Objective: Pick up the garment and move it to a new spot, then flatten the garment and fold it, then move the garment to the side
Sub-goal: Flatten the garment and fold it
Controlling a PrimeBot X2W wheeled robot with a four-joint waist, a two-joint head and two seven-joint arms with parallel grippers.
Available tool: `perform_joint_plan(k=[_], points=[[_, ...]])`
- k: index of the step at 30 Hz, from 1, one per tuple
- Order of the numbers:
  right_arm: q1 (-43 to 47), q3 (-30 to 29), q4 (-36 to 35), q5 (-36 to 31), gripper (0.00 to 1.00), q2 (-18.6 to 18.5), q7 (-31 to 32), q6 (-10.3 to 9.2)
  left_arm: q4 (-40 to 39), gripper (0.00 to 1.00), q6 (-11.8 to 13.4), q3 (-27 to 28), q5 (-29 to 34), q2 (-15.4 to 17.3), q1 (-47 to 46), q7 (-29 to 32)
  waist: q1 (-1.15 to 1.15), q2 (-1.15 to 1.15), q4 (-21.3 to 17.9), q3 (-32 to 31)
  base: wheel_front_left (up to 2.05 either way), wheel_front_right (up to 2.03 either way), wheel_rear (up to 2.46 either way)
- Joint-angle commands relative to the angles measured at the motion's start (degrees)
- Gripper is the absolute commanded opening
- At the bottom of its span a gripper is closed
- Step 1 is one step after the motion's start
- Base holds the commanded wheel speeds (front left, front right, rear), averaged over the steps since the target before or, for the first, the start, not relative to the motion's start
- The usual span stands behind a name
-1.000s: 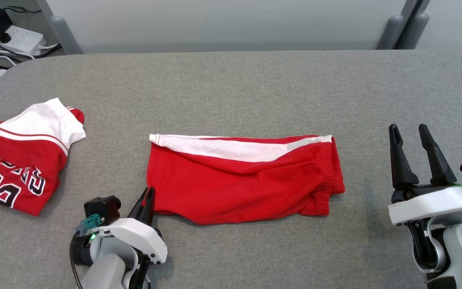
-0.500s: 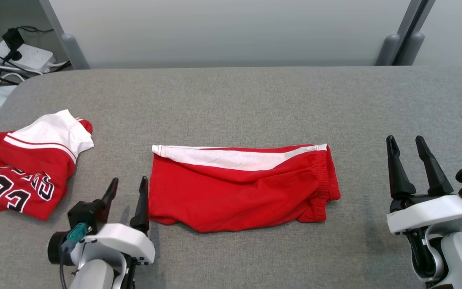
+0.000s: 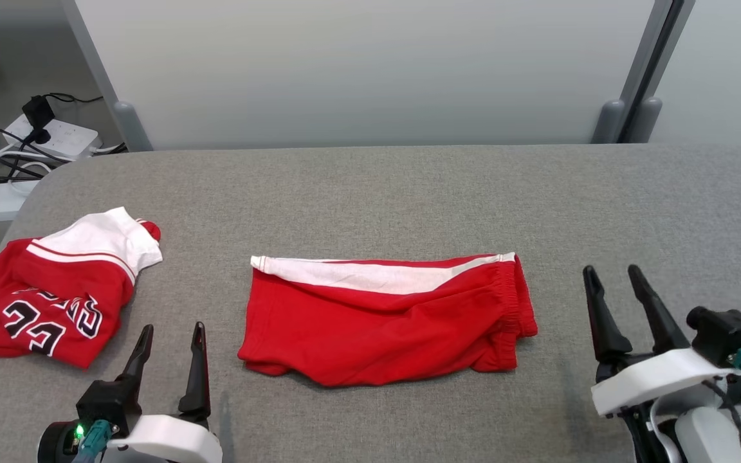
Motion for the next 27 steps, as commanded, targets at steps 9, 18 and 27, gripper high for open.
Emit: perform_joint_plan(k=[9, 18, 27], points=[[-3.5, 4.2, 9.5, 0.6, 1.0, 1.1, -0.7, 0.24, -4.5, 1.0, -2.1, 1.5, 2.0, 0.1, 0.0, -0.3, 0.0, 0.0, 5.2, 1.1, 0.0, 0.0, 0.0], [-7.0, 2.2, 16.4, -0.1, 1.0, 2.1, -0.7, 0.24, -4.4, 1.0, -2.8, 0.1, 1.7, -0.2, -0.1, -0.3, 0.0, 0.0, 10.3, 1.9, 0.0, 0.0, 0.0], [-9.2, -1.7, 24.3, -2.6, 1.0, 3.6, -0.7, 0.24, -3.9, 1.0, -2.7, -0.5, 0.6, -0.3, -0.5, -0.3, 0.0, 0.0, 10.5, 3.3, 0.0, 0.0, 0.0]])
